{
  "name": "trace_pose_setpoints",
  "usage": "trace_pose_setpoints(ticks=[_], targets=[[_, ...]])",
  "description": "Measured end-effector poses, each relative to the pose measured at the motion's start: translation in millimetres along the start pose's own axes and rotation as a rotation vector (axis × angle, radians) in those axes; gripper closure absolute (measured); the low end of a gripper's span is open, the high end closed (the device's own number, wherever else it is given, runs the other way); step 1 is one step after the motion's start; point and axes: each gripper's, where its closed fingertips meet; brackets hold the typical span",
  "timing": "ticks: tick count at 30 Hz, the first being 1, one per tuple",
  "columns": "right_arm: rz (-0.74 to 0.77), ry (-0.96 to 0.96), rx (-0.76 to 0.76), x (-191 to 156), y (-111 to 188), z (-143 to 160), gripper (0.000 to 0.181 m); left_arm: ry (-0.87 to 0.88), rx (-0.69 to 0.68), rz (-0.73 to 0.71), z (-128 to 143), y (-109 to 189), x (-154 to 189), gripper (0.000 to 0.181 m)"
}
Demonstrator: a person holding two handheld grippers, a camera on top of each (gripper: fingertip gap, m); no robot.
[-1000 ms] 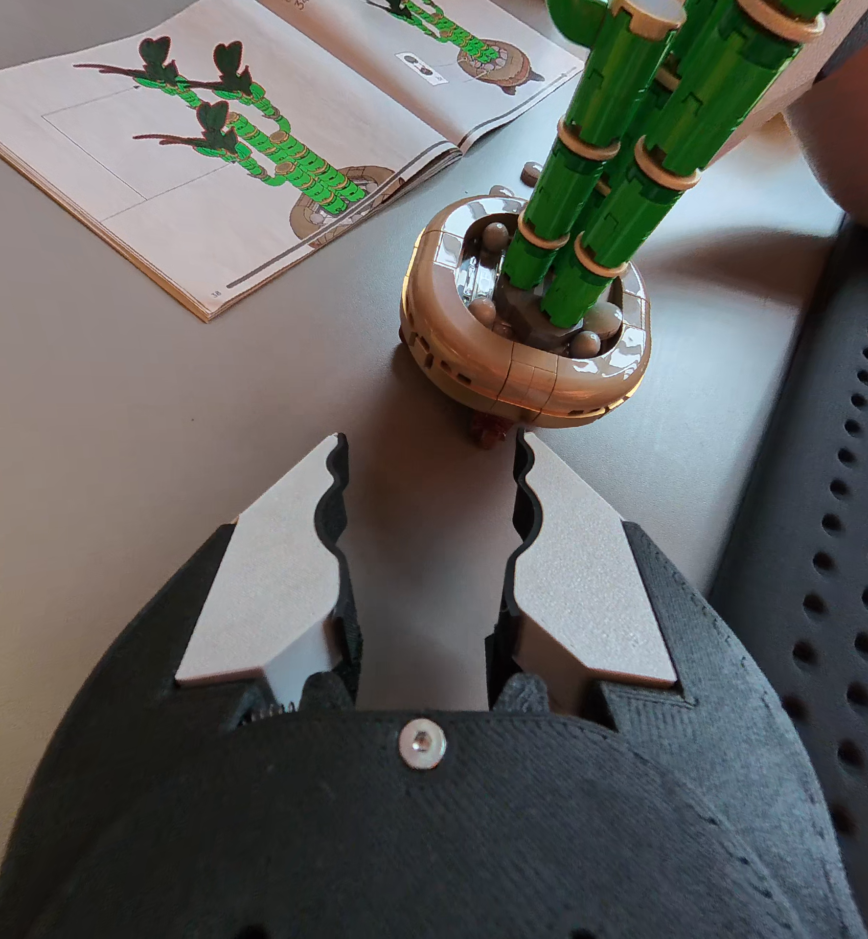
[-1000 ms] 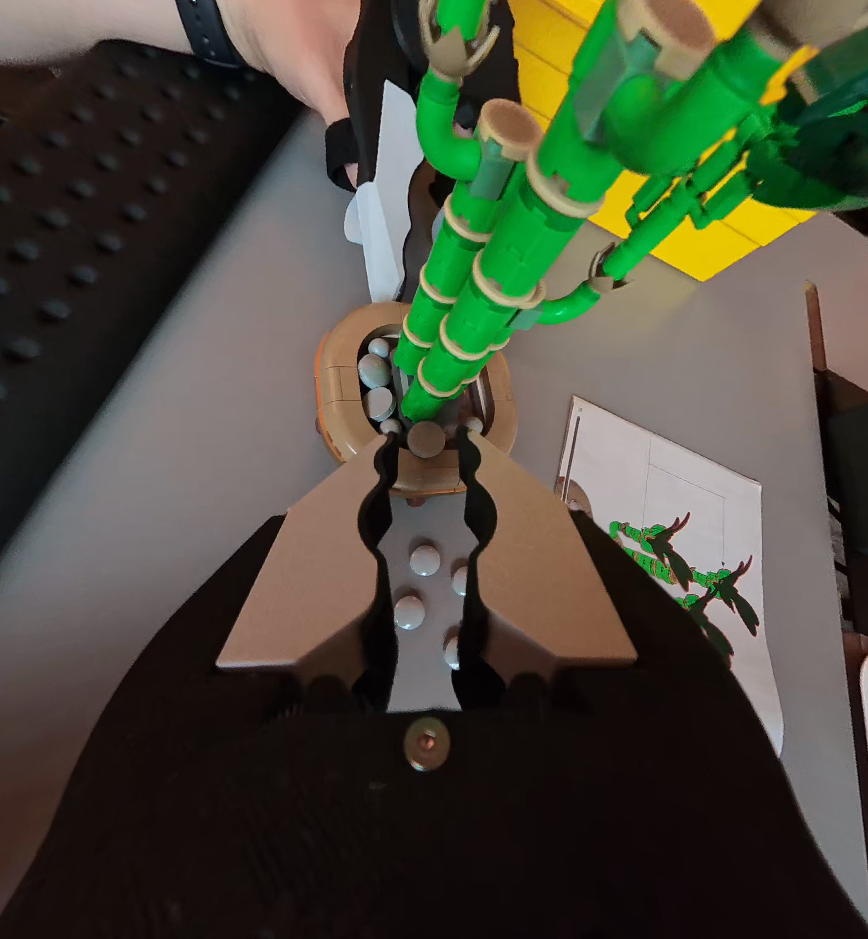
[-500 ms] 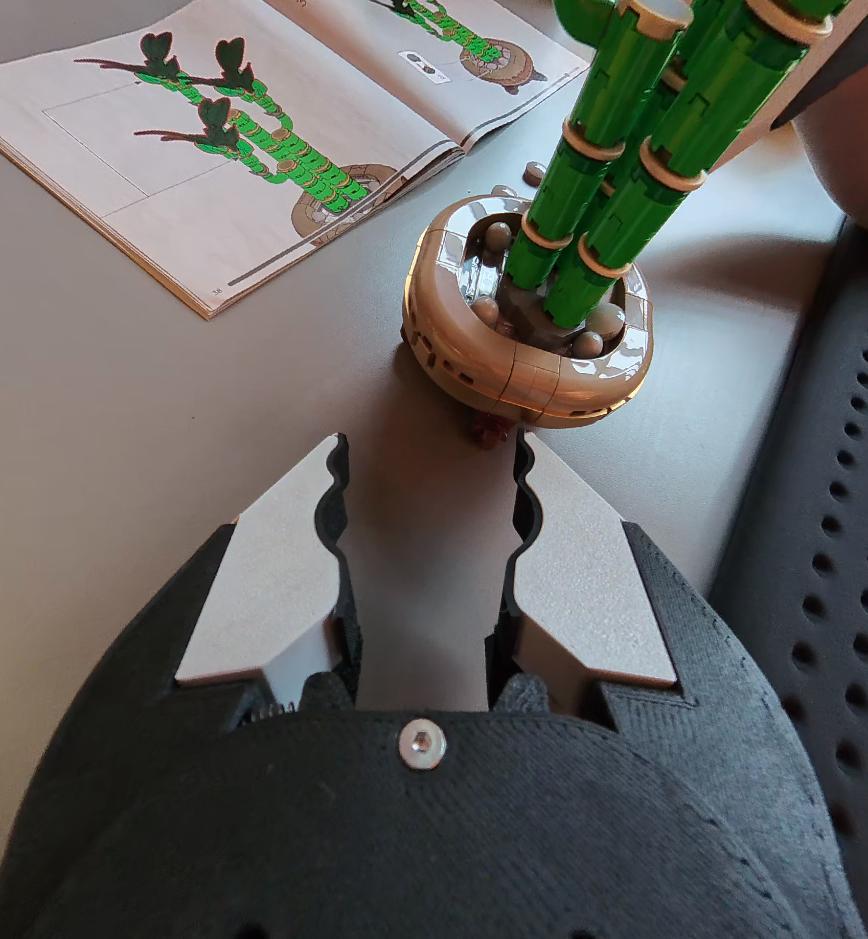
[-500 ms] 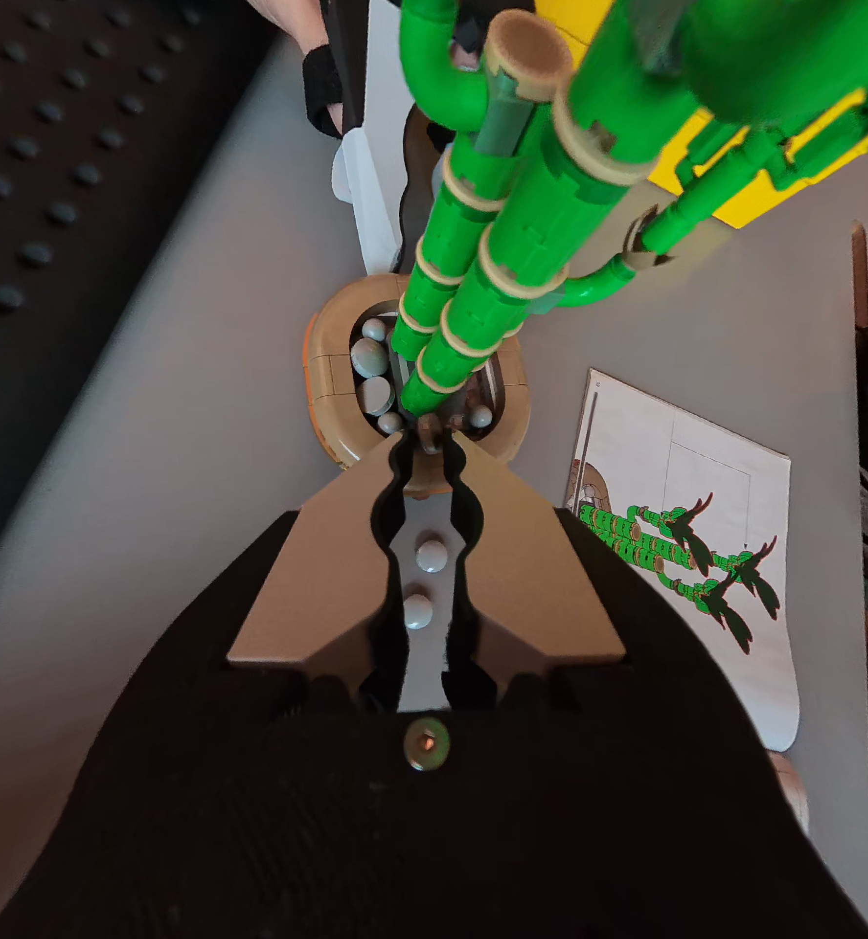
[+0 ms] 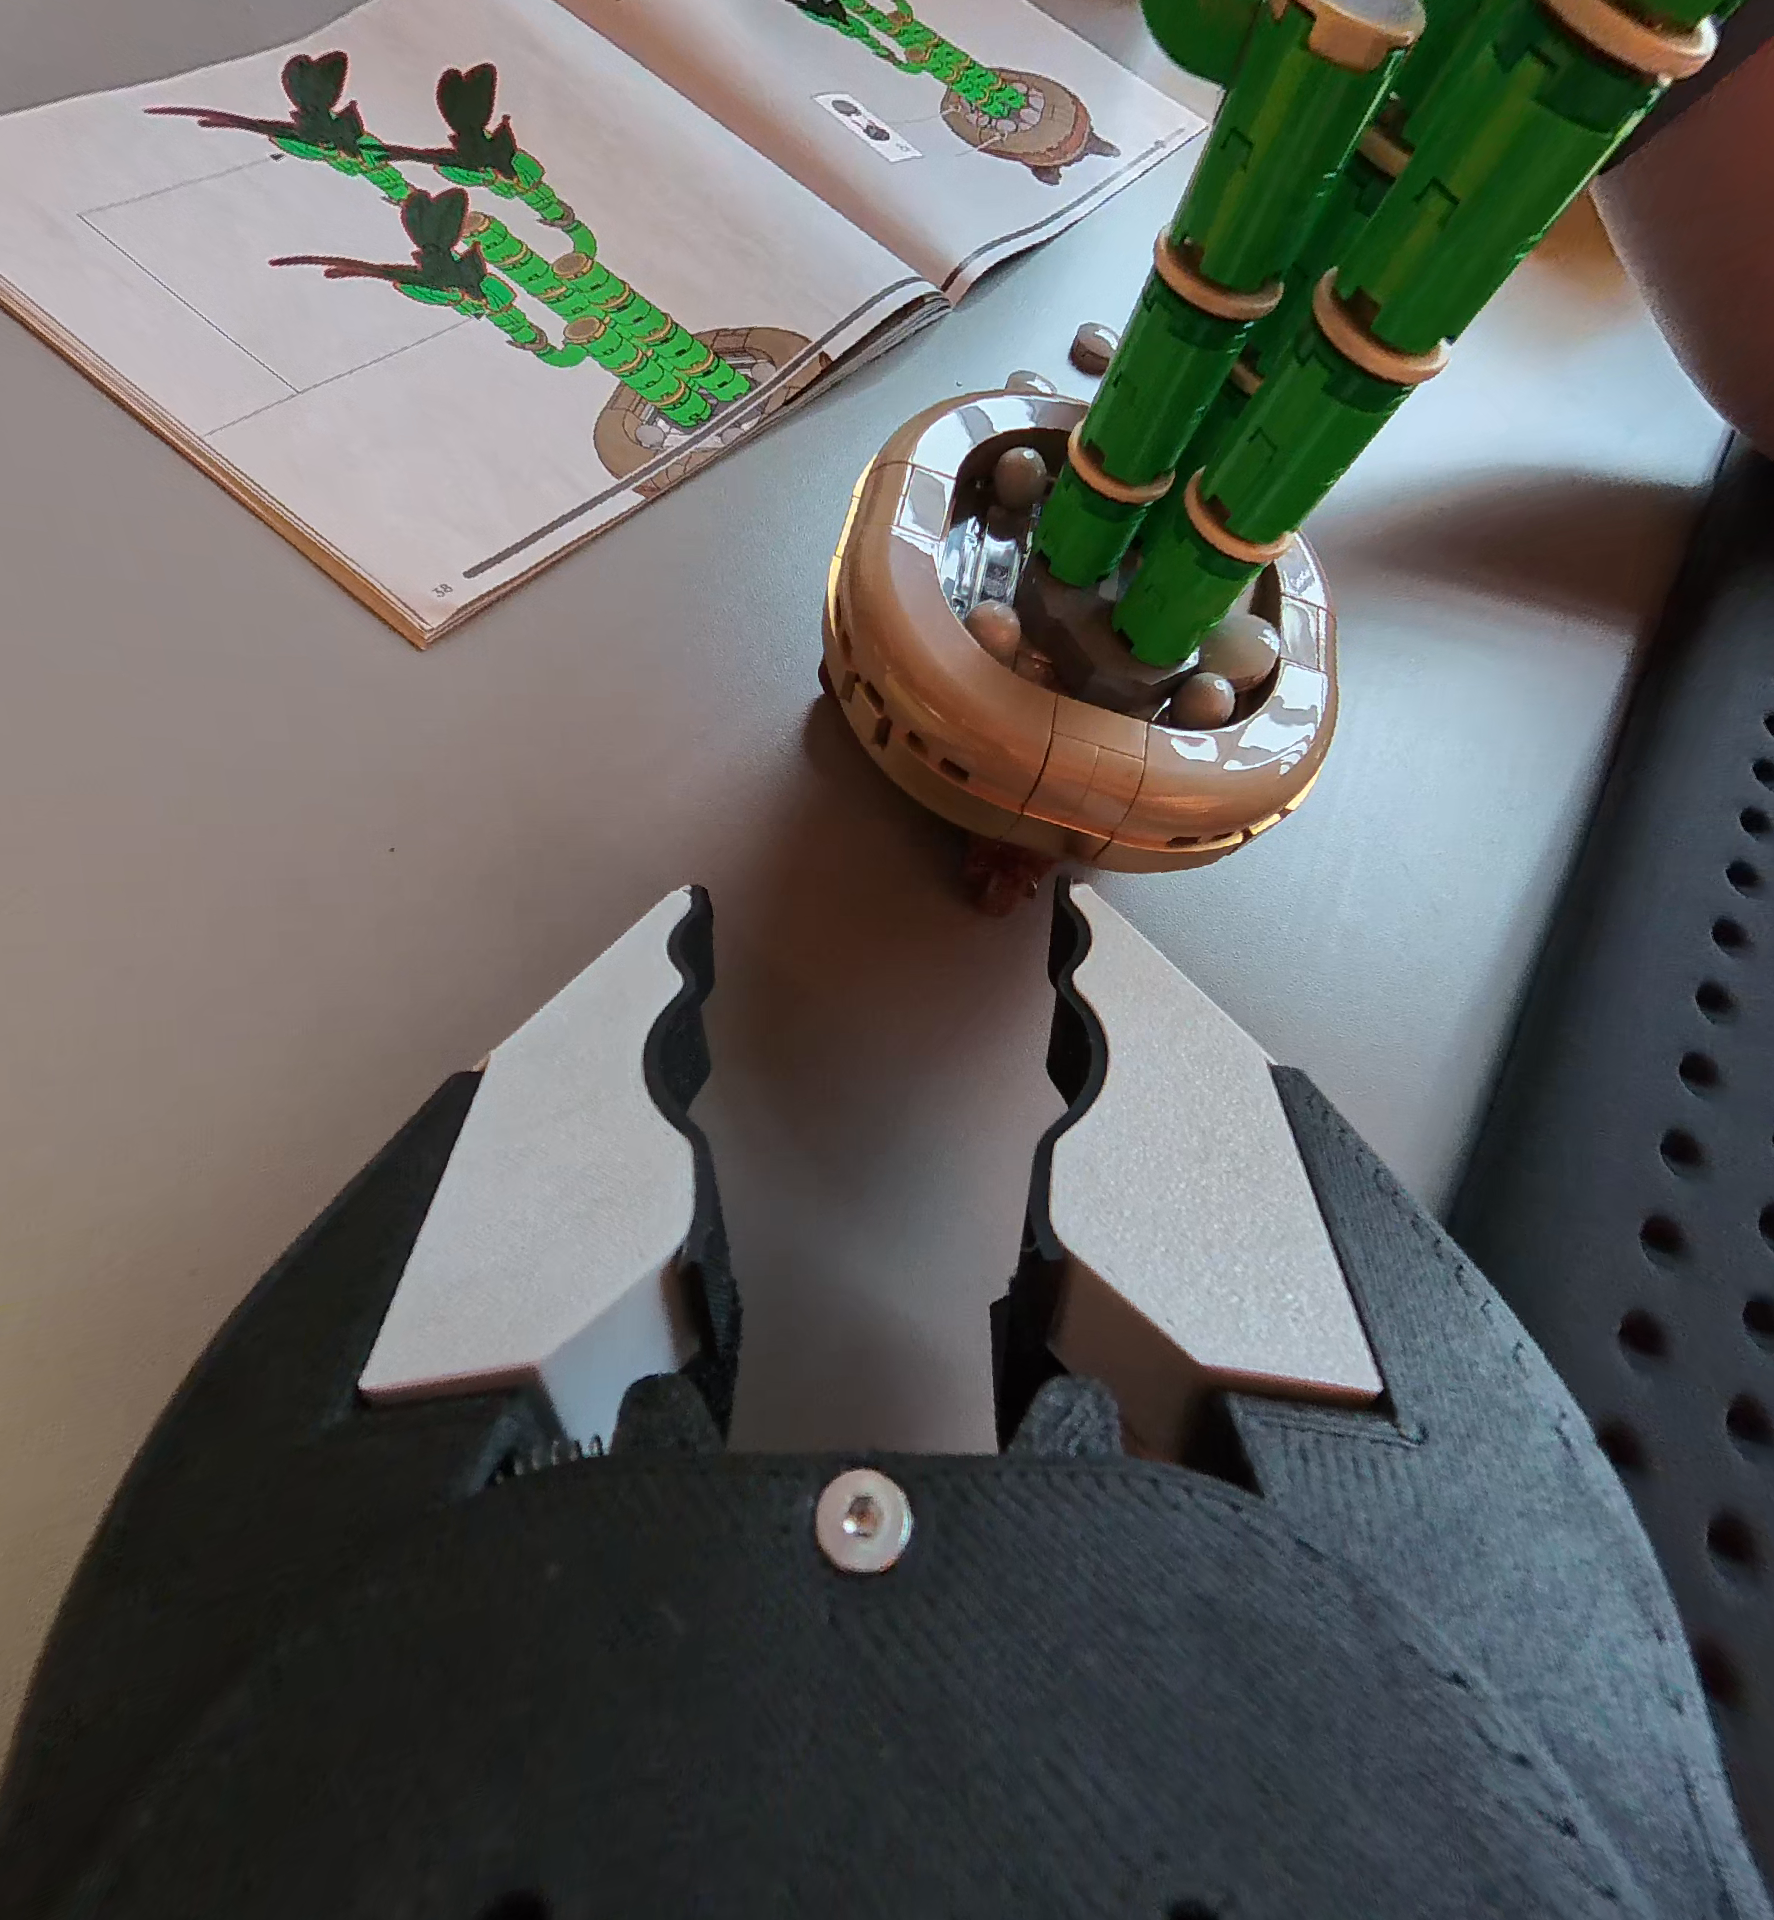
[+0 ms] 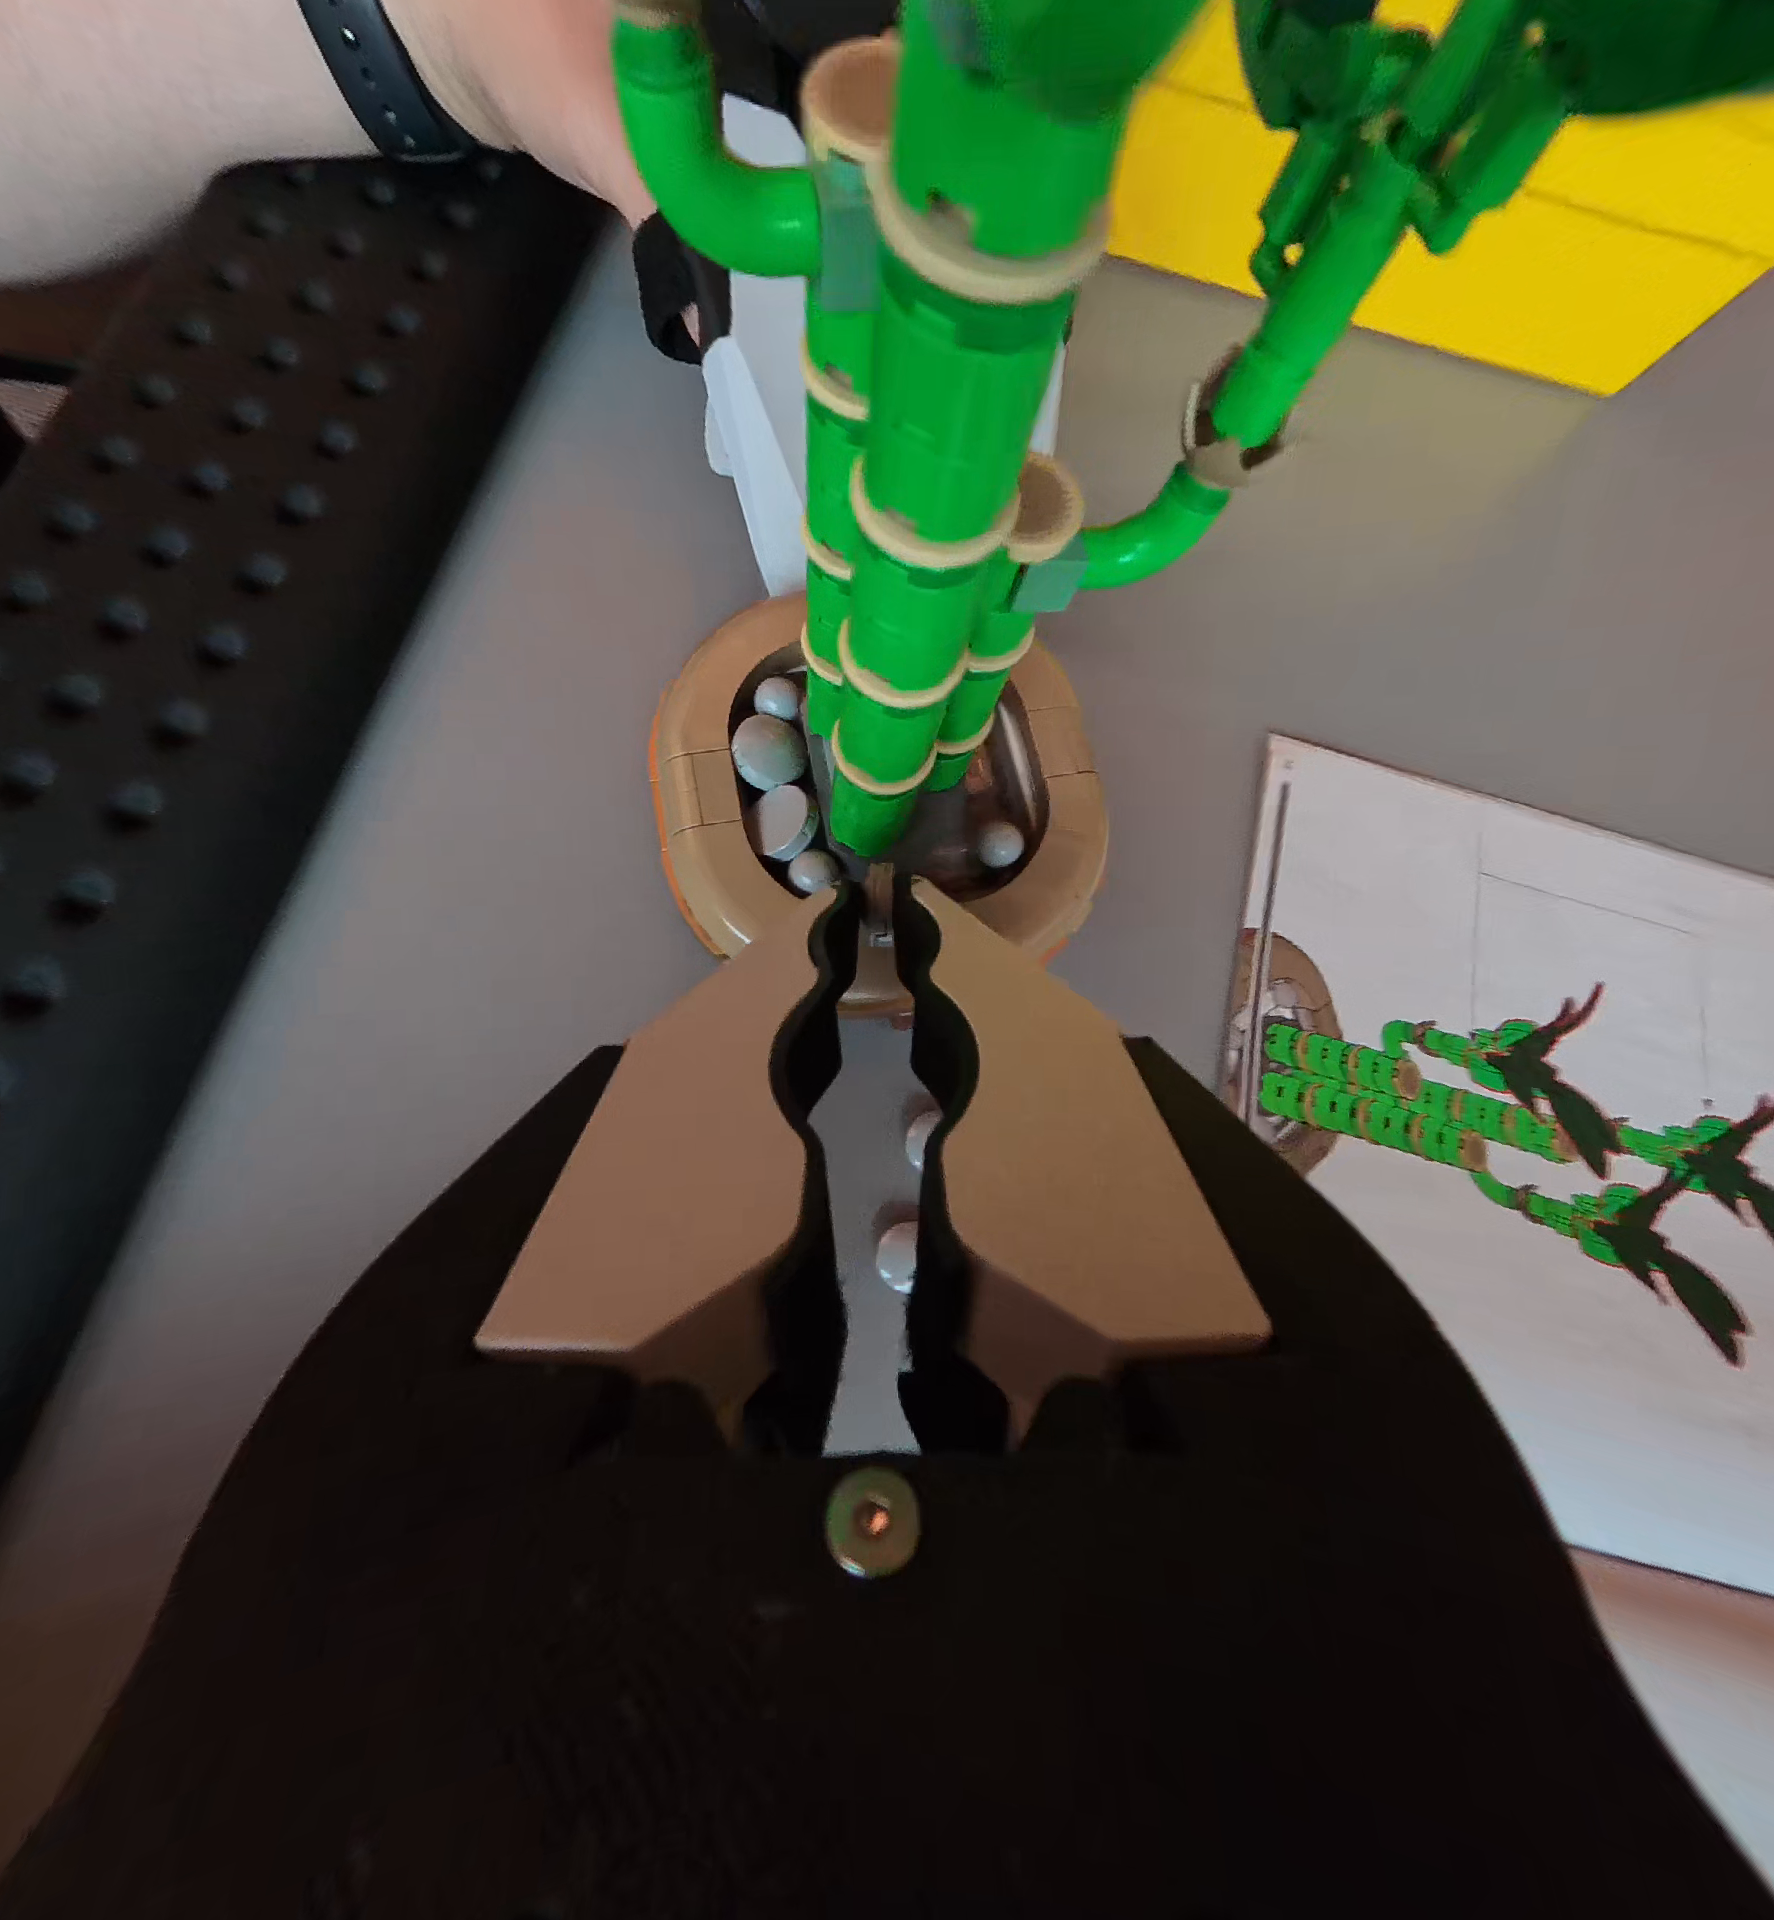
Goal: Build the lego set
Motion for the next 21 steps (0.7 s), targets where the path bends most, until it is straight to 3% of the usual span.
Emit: trace_pose_setpoints(ticks=[8,13,21], targets=[[-0.207,-0.042,0.131,-4,1,-12,0.175,0.006,-0.013,0.007,2,-1,0,0.117],[-0.385,-0.215,0.172,-5,0,-6,0.174,0.008,-0.018,0.003,3,-1,0,0.118],[-0.304,-0.203,0.185,6,-1,-4,0.161,0.006,-0.030,0.004,4,-2,0,0.118]])
Point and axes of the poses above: each gripper's, where its closed fingertips meet, y back along the fingers, z out of its underside, x = y × z across the jaws, and after that the axes turned 1 degree about z, right-handed
